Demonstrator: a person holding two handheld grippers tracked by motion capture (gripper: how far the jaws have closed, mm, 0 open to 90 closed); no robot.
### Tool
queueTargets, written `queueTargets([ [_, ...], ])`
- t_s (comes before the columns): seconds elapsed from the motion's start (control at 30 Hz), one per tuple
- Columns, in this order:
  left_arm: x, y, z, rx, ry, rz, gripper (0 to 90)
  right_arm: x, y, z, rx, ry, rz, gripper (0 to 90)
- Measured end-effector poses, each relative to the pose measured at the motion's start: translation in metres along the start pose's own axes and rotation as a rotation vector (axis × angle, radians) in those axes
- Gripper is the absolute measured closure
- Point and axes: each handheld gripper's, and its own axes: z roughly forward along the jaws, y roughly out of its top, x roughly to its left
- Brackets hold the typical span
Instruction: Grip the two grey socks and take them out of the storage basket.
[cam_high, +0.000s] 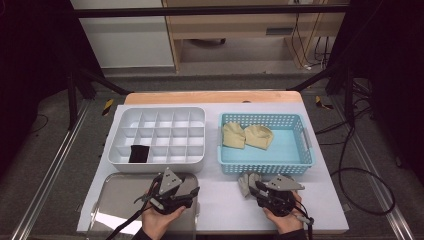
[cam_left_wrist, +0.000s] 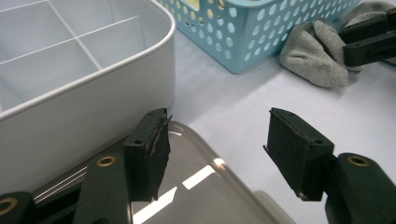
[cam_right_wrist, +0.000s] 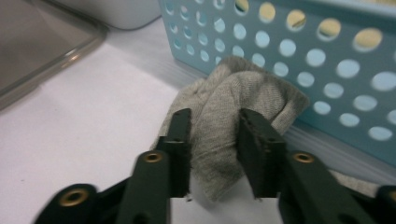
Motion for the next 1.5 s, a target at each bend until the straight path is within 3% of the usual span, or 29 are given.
queueTargets([
  [0.07,-0.004,0.003,0.003,0.0,-0.012,0.007,37.8,-0.003,-0.001,0.0,0.008,-0.008,0.011,80.2],
  [0.17,-0.01,0.007,0.008,0.001,-0.024,0.017,37.8,-0.007,-0.002,-0.006,-0.004,-0.003,0.042,85.0],
  [0.4,-0.024,0.015,0.019,0.009,-0.05,0.046,37.7,-0.019,-0.002,-0.02,-0.05,-0.015,0.08,84.1],
  [0.6,-0.037,0.023,0.029,0.017,-0.071,0.072,37.8,-0.025,-0.005,-0.02,-0.04,-0.013,0.114,84.3],
  [0.77,-0.047,0.028,0.039,0.025,-0.088,0.094,38.1,-0.026,-0.006,-0.019,-0.038,-0.011,0.115,84.1],
  [1.2,-0.063,0.032,0.063,0.037,-0.131,0.085,39.0,-0.03,-0.008,-0.017,-0.025,-0.009,0.12,84.7],
  [1.5,-0.077,0.033,0.078,0.051,-0.142,0.102,39.8,-0.031,-0.008,-0.017,-0.026,-0.006,0.125,84.5],
])
